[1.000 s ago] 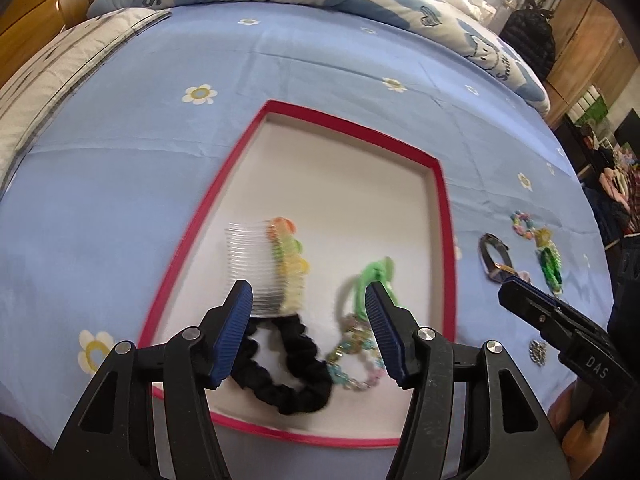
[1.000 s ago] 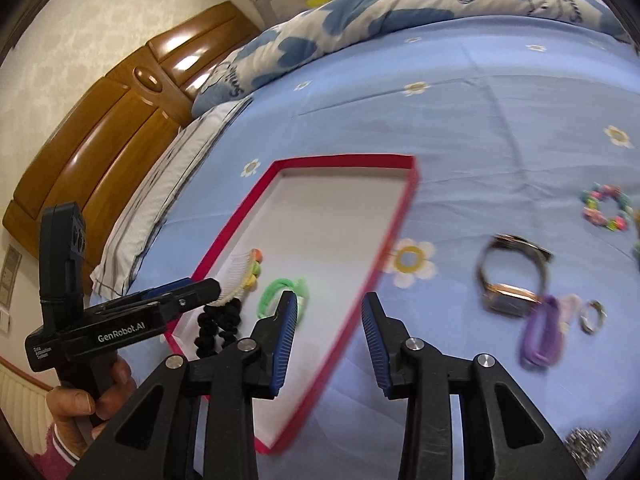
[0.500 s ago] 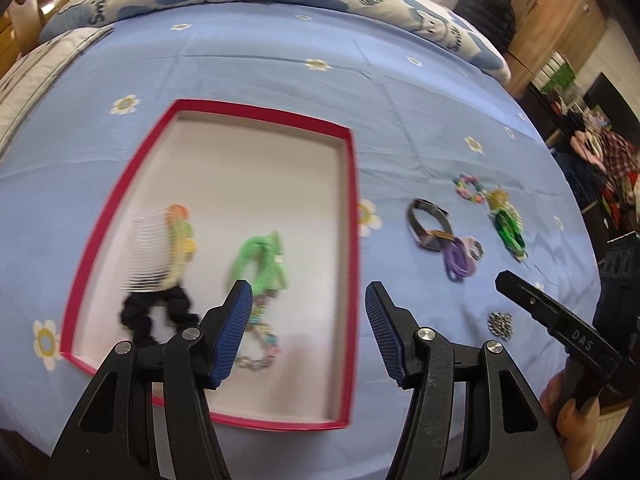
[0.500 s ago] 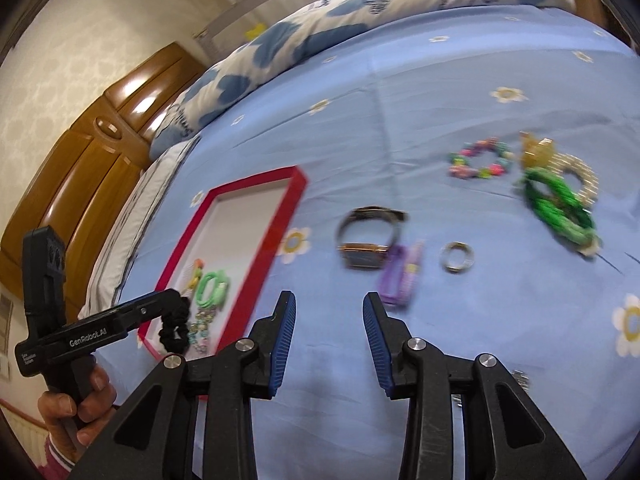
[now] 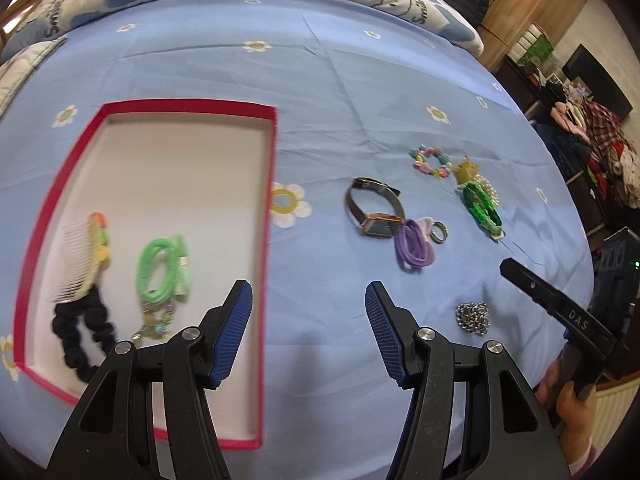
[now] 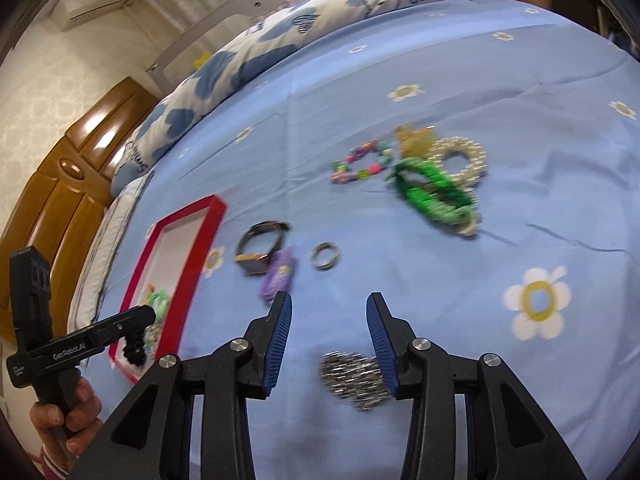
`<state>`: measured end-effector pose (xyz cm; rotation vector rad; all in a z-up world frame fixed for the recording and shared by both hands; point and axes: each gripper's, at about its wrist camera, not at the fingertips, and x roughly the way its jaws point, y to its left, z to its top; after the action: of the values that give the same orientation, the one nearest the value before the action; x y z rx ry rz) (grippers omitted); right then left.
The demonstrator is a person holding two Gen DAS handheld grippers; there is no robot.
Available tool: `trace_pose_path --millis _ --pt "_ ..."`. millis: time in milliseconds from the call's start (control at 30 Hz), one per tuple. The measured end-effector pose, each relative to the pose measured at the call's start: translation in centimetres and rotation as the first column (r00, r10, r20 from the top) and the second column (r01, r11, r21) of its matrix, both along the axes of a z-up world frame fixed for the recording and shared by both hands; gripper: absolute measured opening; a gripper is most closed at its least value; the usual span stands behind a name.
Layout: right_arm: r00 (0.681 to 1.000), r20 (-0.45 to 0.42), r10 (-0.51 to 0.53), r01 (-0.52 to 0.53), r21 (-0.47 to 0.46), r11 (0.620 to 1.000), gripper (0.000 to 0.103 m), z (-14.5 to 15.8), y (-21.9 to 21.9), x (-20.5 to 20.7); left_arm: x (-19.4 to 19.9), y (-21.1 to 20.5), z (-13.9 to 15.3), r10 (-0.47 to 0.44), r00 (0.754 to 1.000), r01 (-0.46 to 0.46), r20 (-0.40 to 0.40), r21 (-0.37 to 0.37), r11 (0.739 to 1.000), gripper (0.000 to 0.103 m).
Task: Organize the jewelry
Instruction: 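Grasp the wristwatch with the left tool while the right tool grasps the green braided bracelet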
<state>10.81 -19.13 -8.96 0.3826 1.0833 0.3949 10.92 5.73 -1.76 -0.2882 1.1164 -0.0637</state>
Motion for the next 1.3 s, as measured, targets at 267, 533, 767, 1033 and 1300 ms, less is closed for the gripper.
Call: trace_pose_path --millis 267,533,767,1033,1300 --pt "0.999 0.015 -0.049 0.050 -0.068 0.996 0.051 -0.5 -2.8 2.4 2.7 -2.5 -0.8 -0.048 0.999 0.047 -0.019 -0.019 0.999 0.062" --pt "0.998 0.047 -0.036 0.042 -0.128 0.991 0.051 -0.8 -3.6 5.5 6.8 -3.6 -1.4 -0.048 0.998 0.047 -0.034 -0.026 0.999 0.062" --pt "0.999 0.032 -0.013 0.018 -0.167 0.986 0.051 -2.2 -3.4 7.3 10.1 -4.1 -3.0 -0.055 0.995 0.057 -0.082 0.017 0.998 0.057" --pt "1.000 -0.005 -0.002 0.001 -0.186 0.983 0.035 -3.8 -3.4 7.7 10.8 -5.3 -5.2 -0.103 0.986 0.111 -0.131 0.054 0.992 0.017" --pt "1.000 0.005 -0.002 0.003 -0.140 0.990 0.011 -3.1 -3.5 6.8 9.0 -5.5 -4.5 -0.144 0.984 0.147 -0.100 0.022 0.989 0.003"
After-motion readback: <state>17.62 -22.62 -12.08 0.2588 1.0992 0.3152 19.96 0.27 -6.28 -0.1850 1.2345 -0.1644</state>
